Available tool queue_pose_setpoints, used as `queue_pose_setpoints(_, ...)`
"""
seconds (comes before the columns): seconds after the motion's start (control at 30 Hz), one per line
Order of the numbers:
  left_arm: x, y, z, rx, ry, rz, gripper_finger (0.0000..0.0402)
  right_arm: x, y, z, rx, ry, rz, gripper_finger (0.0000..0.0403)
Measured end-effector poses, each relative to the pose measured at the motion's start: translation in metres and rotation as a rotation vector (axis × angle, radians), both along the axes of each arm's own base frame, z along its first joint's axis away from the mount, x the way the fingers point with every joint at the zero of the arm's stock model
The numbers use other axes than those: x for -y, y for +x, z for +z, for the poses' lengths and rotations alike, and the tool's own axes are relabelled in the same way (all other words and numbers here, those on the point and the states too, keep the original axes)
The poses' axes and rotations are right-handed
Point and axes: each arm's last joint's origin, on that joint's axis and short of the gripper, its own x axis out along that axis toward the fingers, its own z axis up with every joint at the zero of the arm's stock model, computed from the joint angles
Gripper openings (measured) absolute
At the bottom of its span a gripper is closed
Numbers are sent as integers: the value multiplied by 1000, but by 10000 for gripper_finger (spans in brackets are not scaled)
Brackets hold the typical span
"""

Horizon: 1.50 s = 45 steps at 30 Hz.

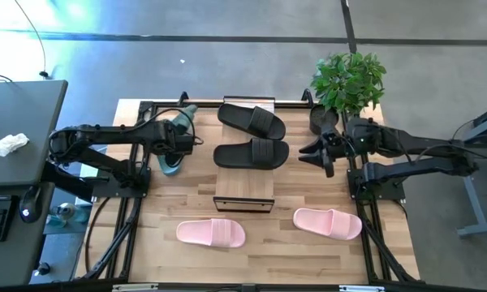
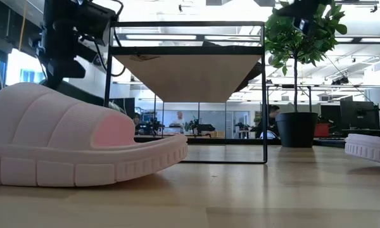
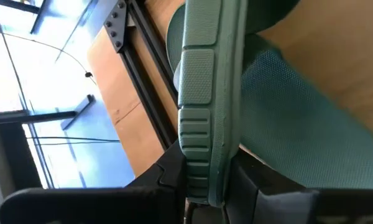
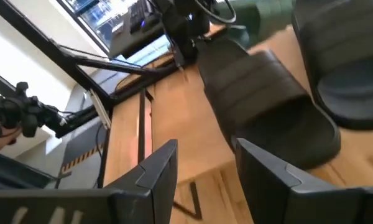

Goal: Pick and place slides into the shelf
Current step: Adjust the green slide, then put the right pink slide under the shelf

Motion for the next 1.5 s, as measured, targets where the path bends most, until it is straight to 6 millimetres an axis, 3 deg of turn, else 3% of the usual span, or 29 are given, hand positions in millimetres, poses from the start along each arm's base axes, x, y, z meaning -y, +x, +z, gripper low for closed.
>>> queue_pose_setpoints(0.27, 0, 1, 0, 21, -10, 7, 91, -6, -29, -11, -173, 191, 26, 149)
queue_pose_setpoints(0.6, 3, -2, 3, 64, -59, -2, 195, -21, -77, -46, -824, 594, -22, 149)
queue_pose_setpoints(0.8, 9, -16, 18, 176, -54, -1, 256, -27, -97, -48, -960, 678, -56, 149)
queue_pose_setpoints(0.9, 13, -23, 26, 255, -28, -24, 278, -29, -99, -51, -918, 722, -60, 149)
queue_pose_setpoints(1.0, 17, -29, 34, 343, 9, -61, 293, -33, -97, -70, -893, 743, -17, 149)
queue_pose_setpoints(1.1, 20, -36, 41, 412, 37, -89, 300, -36, -95, -64, -866, 698, 8, 149)
queue_pose_setpoints(1.2, 22, -38, 47, 494, 67, -130, 298, -40, -92, -59, -823, 688, 29, 149)
queue_pose_setpoints(1.37, 22, -36, 58, 649, 103, -248, 285, -53, -85, -64, -979, 780, 25, 149)
queue_pose_setpoints(1.5, 21, -29, 65, 731, 117, -349, 270, -70, -66, -61, -896, 775, 53, 149)
